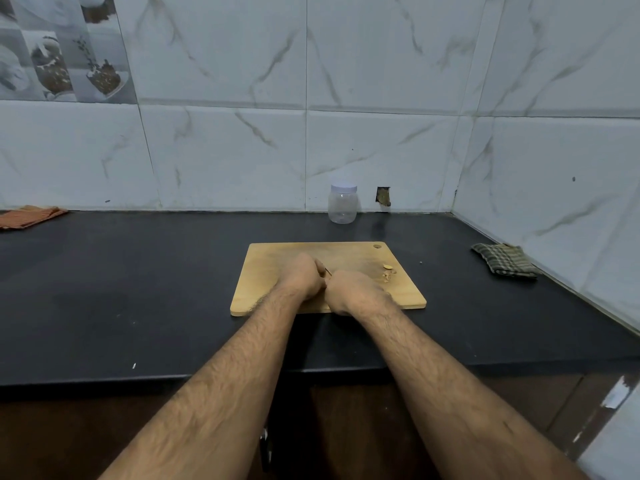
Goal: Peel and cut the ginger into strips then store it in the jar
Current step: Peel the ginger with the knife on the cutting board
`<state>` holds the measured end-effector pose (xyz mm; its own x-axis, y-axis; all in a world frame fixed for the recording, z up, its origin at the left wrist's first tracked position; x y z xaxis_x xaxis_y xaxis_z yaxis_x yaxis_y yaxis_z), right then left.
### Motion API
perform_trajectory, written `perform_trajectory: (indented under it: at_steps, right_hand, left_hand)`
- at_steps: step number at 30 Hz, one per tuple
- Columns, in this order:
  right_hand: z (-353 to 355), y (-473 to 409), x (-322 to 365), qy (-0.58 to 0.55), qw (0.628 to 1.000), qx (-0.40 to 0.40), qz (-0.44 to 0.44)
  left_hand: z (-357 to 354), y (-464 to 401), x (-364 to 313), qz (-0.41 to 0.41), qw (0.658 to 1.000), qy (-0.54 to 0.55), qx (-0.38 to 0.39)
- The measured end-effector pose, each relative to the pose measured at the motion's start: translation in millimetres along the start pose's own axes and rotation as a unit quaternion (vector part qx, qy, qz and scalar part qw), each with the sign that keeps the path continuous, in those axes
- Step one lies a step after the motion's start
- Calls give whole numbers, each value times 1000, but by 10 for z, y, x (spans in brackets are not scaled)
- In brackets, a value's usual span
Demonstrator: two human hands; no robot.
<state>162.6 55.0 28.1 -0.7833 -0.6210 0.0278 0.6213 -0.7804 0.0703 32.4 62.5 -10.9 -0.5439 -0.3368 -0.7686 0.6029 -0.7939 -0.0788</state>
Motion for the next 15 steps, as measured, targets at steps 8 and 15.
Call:
perform_trajectory:
  at_steps: [8,15]
  right_hand:
    - [-62,137,-51,38,999,15,6]
    - [-150,339,-233,27,999,24,-10]
  left_hand:
    - [8,14,-18,-3,1000,-14,-19]
    - [23,24,13,9,1000,-19,-12]
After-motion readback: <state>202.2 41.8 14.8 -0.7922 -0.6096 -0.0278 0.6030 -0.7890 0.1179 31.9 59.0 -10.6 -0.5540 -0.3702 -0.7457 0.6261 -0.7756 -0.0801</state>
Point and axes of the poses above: each hand's wrist, its own y-axis away from the middle knuckle, its own z-axis out of the back of the hand, x = y × z, the point moved 5 cm from there along -y, towards the middle knuckle, and after that the axes turned 11 degrees about y, right-handed, at the moved point
